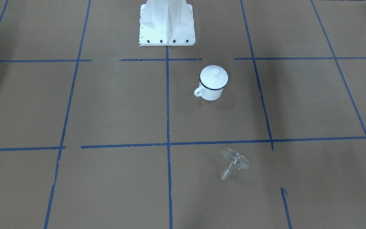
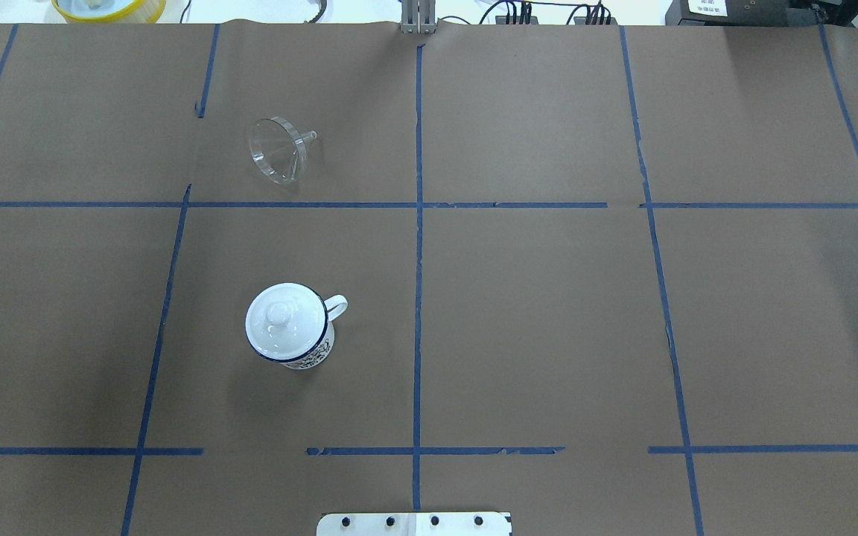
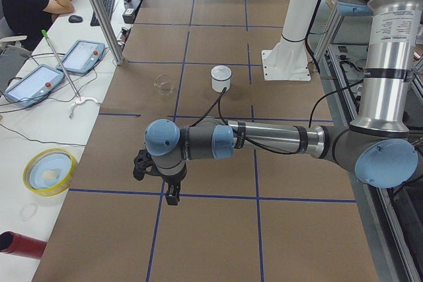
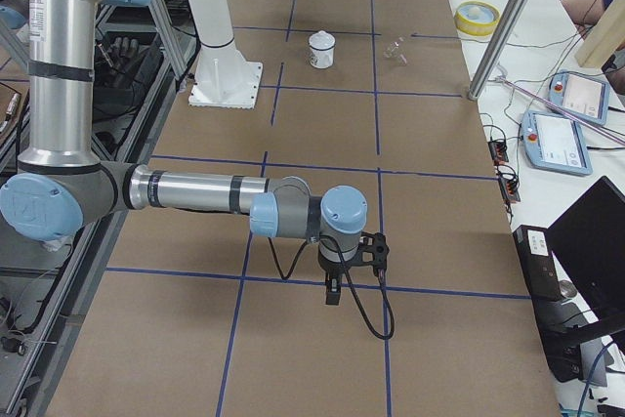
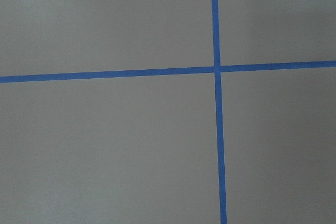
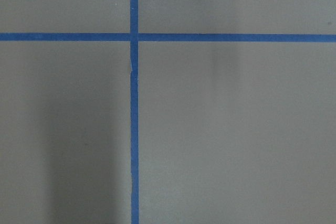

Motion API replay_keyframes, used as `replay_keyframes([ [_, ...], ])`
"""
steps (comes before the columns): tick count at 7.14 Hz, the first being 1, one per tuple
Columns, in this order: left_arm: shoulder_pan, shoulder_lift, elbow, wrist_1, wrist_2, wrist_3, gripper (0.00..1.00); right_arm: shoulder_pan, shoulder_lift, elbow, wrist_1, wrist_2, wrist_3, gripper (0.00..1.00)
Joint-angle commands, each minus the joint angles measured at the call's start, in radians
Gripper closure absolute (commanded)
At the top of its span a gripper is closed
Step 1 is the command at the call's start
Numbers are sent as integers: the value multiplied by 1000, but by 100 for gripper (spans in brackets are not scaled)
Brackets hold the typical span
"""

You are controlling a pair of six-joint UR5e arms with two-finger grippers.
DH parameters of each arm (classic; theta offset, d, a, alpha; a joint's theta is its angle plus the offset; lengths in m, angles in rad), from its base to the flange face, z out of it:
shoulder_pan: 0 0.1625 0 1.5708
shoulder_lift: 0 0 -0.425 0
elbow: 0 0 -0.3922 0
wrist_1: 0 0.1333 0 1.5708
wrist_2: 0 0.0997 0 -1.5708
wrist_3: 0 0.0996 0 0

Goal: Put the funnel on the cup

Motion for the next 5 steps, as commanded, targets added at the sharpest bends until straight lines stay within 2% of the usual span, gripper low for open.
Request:
replay_keyframes([
  [1, 160, -3, -124, -150, -14, -339, 0, 0, 0, 0, 0, 0, 0, 0],
  [3, 286, -50, -230, -151, 27, -697, 0, 0, 0, 0, 0, 0, 0, 0],
  [5, 403, -88, -325, -149, 55, -960, 0, 0, 0, 1, 0, 0, 0, 0],
])
